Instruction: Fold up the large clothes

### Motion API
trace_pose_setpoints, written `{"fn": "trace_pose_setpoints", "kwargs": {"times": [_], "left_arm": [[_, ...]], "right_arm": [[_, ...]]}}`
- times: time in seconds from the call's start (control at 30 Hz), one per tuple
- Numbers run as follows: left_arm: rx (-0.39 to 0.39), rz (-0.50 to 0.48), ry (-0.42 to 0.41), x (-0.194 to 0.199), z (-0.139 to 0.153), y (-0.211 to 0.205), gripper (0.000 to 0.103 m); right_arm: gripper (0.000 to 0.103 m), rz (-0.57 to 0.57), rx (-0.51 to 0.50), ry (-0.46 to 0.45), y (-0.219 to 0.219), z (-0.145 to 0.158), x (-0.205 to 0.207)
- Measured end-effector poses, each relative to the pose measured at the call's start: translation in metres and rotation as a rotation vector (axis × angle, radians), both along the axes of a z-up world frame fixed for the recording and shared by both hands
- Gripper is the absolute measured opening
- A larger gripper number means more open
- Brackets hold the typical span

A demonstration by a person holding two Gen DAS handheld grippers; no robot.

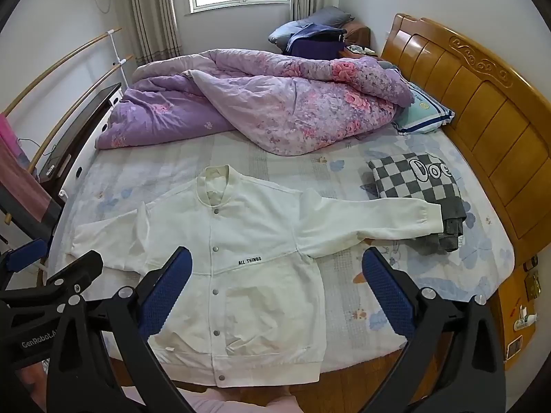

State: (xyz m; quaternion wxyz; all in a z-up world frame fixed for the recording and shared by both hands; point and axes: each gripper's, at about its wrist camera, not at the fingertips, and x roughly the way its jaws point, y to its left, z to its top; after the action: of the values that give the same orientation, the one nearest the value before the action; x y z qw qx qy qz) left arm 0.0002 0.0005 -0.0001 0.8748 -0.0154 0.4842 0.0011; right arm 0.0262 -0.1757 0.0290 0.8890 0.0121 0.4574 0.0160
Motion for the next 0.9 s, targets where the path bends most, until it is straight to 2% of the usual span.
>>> {"fn": "trace_pose_setpoints", "kwargs": {"times": [0.9], "left_arm": [[-0.008,-0.004,0.021,-0.004,-0.012,-0.005,0.098]], "right_arm": [[0.095,0.005,0.001,0.011,-0.005,-0.011,-0.007]]}}
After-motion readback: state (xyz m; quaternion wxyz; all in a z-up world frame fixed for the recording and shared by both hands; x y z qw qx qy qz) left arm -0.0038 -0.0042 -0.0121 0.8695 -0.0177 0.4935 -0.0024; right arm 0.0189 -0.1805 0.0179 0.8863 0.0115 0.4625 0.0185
